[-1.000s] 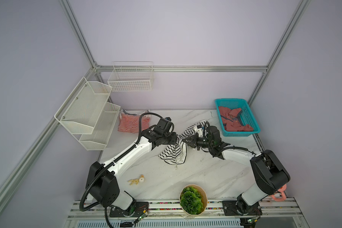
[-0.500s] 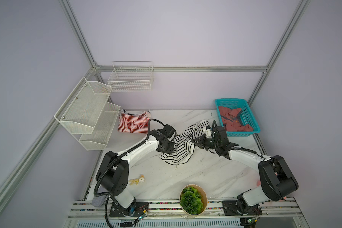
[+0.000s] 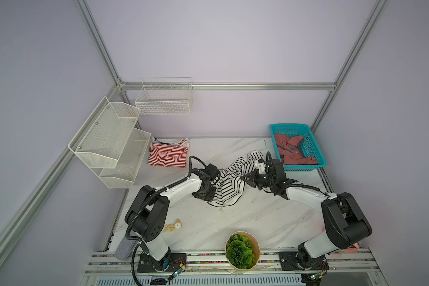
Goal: Fold and stack tank tops
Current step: Smooth out the tank top at the center of the table.
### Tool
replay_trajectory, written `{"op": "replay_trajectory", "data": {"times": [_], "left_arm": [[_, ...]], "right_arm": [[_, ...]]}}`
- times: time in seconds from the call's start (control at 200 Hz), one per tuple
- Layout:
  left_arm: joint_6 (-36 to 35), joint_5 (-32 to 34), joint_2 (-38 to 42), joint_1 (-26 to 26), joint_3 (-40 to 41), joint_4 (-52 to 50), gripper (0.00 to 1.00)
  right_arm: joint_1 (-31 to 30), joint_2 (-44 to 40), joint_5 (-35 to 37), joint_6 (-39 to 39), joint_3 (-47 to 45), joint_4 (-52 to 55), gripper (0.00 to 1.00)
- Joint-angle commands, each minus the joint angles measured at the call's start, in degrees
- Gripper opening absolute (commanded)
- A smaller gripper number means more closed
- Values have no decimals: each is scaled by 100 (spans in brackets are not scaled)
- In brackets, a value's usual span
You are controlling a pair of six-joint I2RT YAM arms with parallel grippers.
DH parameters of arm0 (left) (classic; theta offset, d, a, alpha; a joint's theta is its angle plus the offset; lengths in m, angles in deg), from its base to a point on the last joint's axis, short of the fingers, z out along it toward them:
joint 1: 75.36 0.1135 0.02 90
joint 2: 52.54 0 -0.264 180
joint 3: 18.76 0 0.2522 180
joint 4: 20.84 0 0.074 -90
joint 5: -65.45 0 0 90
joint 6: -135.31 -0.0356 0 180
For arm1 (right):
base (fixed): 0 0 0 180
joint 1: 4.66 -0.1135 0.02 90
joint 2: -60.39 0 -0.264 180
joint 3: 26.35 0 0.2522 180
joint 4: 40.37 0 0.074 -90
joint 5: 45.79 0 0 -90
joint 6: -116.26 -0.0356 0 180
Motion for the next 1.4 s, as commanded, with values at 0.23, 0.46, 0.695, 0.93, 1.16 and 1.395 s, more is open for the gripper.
{"op": "replay_trajectory", "data": {"times": [0.23,0.46,0.695,0.93,1.16,1.395], "left_arm": [[-45,264,-294,164,104,304,42],[-56,88,-455,227,102,432,29],[-37,18,-362,245,101,436,0],[10,-280,657,443,-353,189,0],[243,-545,1651,809,-1454,439,0],[482,-498,2279,1014,-2532,1166,0]], "right_arm": [[33,39,-76,59,10,0,0],[31,7,-41,53,-14,0,0],[38,-70,-11,37,-43,9,0],[166,-660,354,526,614,982,0],[176,-1160,1159,1437,2061,2069,0],[184,-1228,1646,1977,3351,2241,0]]}}
